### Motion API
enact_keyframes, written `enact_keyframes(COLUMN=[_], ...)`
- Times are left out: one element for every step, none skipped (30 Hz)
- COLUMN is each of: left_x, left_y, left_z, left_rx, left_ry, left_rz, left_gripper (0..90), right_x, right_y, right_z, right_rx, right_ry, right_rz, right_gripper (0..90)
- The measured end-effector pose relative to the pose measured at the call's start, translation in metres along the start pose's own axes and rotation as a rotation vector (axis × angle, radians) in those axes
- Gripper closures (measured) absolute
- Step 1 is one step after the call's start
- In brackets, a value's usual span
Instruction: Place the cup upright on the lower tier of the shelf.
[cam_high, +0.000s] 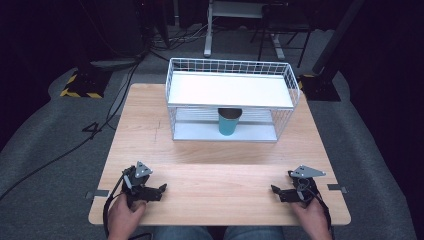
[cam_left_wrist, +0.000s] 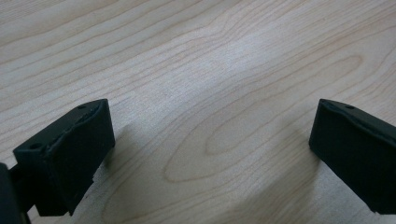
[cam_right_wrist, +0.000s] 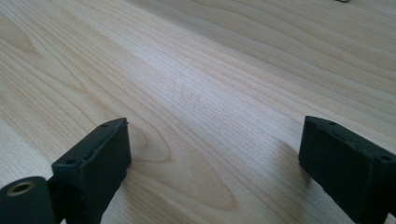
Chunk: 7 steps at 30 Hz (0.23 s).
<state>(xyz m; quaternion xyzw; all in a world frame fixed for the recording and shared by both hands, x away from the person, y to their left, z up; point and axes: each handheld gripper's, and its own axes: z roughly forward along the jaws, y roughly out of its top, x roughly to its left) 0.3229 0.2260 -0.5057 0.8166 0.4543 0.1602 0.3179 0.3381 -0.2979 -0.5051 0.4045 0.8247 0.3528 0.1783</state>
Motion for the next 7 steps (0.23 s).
enact_keyframes(left_x=[-0.0002,-0.0002,-0.0002,-0.0002,-0.0003,-0.0001,-0.0003], left_y=[0.0001,0.0001,0.0001,0.0002,0.0003,0.0004,0.0004], left_z=[0.0002,0.0002,0.0003,0.0003,0.0004,0.0004,0.0005], left_rx=[0.0,0.0,-0.001,-0.001,-0.001,0.0,-0.001], left_ry=[0.001,0.001,0.003,0.003,0.003,0.004,0.005], left_rz=[-0.001,-0.001,-0.001,-0.001,-0.001,0.001,0.0], left_gripper=[0.5,0.5,0.5,0.5,0.5,0.5,0.5], right_x=[0.0001,0.0001,0.0001,0.0001,0.0001,0.0,0.0], right_y=[0.0001,0.0001,0.0001,0.0001,0.0001,0.0001,0.0001], right_z=[0.0001,0.0001,0.0001,0.0001,0.0001,0.0001,0.0001], right_rx=[0.001,0.001,0.002,0.002,0.002,0.002,0.002], right_ry=[0.002,0.002,0.002,0.002,0.002,0.002,0.002], right_rz=[0.0,0.0,0.0,0.0,0.0,-0.001,-0.001], right_gripper=[8.6,8.6,8.6,8.6,8.6,8.6,8.6])
